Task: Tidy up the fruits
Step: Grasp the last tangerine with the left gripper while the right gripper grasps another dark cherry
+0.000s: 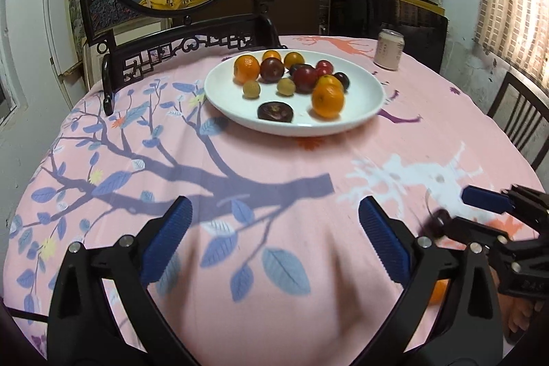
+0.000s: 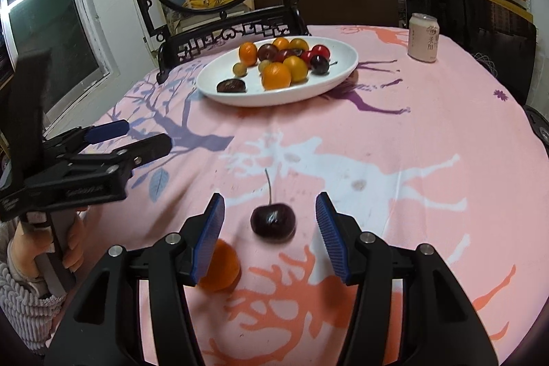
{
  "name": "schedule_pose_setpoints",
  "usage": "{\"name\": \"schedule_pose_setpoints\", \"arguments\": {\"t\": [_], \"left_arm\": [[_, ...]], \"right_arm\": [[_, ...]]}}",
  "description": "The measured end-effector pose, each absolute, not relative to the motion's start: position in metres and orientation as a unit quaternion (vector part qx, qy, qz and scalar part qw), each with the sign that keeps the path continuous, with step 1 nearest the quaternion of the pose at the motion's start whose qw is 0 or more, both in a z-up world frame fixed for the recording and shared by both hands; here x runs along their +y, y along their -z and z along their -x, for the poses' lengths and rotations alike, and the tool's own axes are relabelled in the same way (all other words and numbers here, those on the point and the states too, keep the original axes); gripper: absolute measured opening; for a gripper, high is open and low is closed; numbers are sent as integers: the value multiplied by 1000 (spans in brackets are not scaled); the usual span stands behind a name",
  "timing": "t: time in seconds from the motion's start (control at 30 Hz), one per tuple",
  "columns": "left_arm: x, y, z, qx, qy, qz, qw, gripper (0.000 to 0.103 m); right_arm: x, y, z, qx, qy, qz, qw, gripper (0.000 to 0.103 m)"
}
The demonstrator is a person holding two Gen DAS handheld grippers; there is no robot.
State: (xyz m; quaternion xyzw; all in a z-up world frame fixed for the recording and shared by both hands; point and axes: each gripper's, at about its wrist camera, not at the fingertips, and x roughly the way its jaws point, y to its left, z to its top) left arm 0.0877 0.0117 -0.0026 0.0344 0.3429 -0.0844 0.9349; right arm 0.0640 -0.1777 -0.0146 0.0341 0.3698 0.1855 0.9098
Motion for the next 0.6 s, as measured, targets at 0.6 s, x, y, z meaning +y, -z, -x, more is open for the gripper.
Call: {"name": "schedule_pose_setpoints", "arguments": {"t": [0.6], "left_arm": [[-5, 3, -67, 340, 127, -54, 930, 101]], "right_arm": [[-178, 32, -79, 413, -186, -50, 890, 32]]}}
